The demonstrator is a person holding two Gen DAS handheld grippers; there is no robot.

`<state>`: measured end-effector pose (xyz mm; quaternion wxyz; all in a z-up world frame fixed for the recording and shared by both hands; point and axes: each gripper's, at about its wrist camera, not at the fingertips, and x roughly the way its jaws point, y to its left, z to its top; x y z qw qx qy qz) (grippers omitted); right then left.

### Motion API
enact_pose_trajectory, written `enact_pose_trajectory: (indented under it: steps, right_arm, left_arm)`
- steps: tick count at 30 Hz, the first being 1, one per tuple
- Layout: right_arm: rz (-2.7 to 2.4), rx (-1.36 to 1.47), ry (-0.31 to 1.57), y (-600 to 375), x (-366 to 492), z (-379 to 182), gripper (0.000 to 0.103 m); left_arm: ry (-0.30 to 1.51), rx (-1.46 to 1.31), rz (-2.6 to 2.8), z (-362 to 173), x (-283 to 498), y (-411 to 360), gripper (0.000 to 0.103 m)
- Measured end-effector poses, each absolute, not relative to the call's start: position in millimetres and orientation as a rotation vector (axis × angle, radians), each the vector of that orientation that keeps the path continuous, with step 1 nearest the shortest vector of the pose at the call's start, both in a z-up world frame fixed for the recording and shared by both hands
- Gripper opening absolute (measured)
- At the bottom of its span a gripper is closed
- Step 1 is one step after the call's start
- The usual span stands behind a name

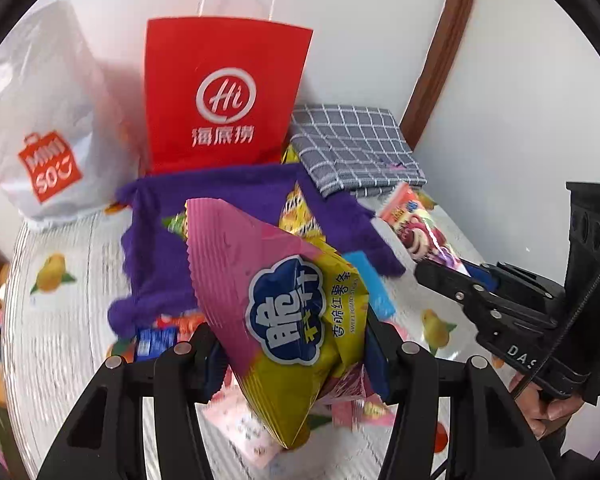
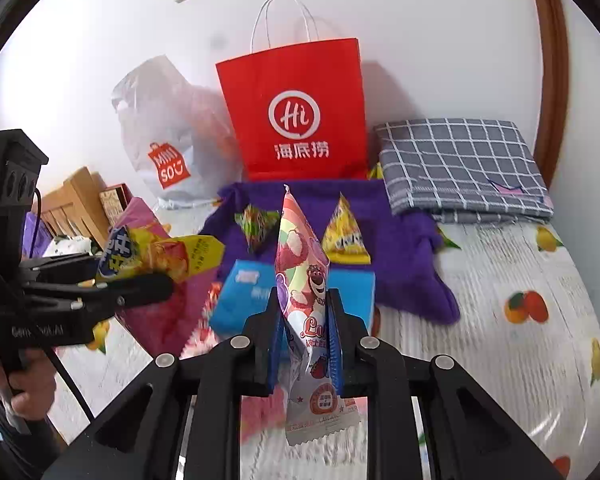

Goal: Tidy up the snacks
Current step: 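Carry the chip bag and ice-pop wrapper over the purple towel with both grippers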

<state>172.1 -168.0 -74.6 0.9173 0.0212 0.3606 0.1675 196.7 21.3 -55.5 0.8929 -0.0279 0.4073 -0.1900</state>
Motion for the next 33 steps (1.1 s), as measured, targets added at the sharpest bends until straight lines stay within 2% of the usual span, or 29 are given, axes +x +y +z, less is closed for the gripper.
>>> enact_pose_trajectory:
  steps: [9, 18, 33]
  right_arm:
    - [0.331, 0.029, 0.7, -161.5, 224.7, -55.5, 0.02]
    - [0.275, 0.033, 0.699, -166.1, 274.5, -61.7, 0.02]
    - [0.225, 0.004, 0.765, -175.3, 316.3, -130.1, 0.02]
  left_arm:
    - [0.816, -0.007, -0.372, -37.0, 238.7, 8.5, 0.054]
    - [0.845, -0.014, -0.338, -44.3, 293.6, 20.3, 0.054]
    - [1.028, -0.101, -0.299, -114.7, 338.7, 42.5, 0.054]
